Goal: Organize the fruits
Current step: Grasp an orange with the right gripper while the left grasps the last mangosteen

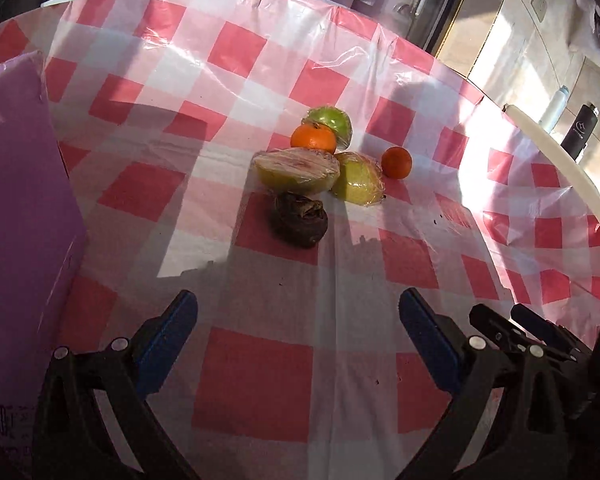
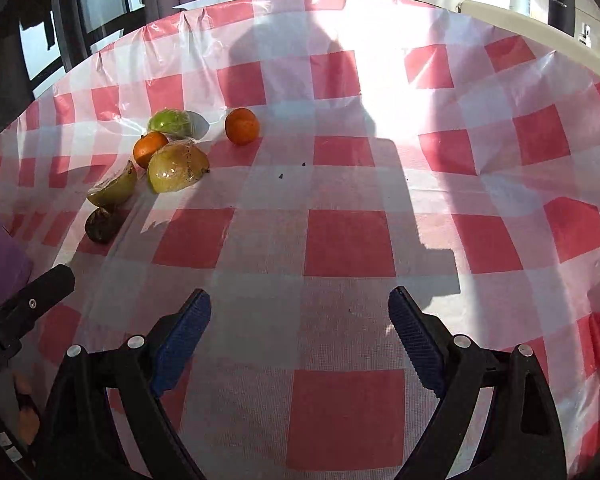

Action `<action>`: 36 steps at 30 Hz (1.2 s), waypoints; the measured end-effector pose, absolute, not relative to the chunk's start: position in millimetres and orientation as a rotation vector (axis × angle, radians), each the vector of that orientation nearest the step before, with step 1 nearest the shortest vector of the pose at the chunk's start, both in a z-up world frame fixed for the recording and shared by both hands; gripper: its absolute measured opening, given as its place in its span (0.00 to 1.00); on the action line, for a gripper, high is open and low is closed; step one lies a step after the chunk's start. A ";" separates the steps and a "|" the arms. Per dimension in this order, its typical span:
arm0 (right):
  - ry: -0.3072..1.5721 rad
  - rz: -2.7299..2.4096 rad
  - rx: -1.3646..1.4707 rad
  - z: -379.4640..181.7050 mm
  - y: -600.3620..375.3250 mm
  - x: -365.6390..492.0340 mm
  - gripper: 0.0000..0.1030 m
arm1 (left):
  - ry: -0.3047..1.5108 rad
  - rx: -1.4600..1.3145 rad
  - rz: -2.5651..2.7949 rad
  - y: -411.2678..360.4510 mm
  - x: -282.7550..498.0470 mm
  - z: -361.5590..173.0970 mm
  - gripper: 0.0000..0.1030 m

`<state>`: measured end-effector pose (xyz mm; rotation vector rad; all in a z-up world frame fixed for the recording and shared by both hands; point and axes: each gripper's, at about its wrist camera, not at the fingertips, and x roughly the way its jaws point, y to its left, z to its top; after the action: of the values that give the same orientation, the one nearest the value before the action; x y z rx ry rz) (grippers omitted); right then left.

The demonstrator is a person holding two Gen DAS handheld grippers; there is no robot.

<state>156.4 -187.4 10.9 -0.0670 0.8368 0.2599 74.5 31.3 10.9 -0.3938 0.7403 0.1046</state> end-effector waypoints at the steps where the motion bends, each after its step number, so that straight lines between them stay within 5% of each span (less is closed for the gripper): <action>1: 0.837 0.261 -0.080 11.2 -180.9 173.0 0.84 | 0.735 -0.414 0.108 33.6 74.6 10.7 0.98; 7: 0.818 0.316 -0.097 14.7 -137.3 256.5 0.83 | 0.692 -0.524 0.154 49.2 71.4 9.1 0.98; 13: 0.858 0.373 -0.109 10.2 -103.9 305.9 0.61 | 0.695 -0.508 0.153 46.6 72.6 9.9 0.98; 16: 0.868 0.372 -0.134 8.4 -95.9 316.3 0.58 | 0.698 -0.502 0.152 46.0 73.1 10.0 0.98; 18: 0.857 0.398 -0.153 9.4 -94.1 314.5 0.33 | 0.702 -0.502 0.153 46.5 74.1 9.6 0.98; 30: 0.775 0.324 0.201 9.9 -195.3 144.8 0.33 | 0.724 -0.527 0.107 51.1 76.4 6.3 0.98; 36: 0.763 0.350 0.382 3.7 -222.3 147.5 0.33 | 0.831 -0.353 0.162 30.3 96.5 4.1 0.98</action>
<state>147.5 -222.3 3.7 0.3825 0.7635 0.3502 96.5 30.3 4.1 -0.3531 0.8311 0.1619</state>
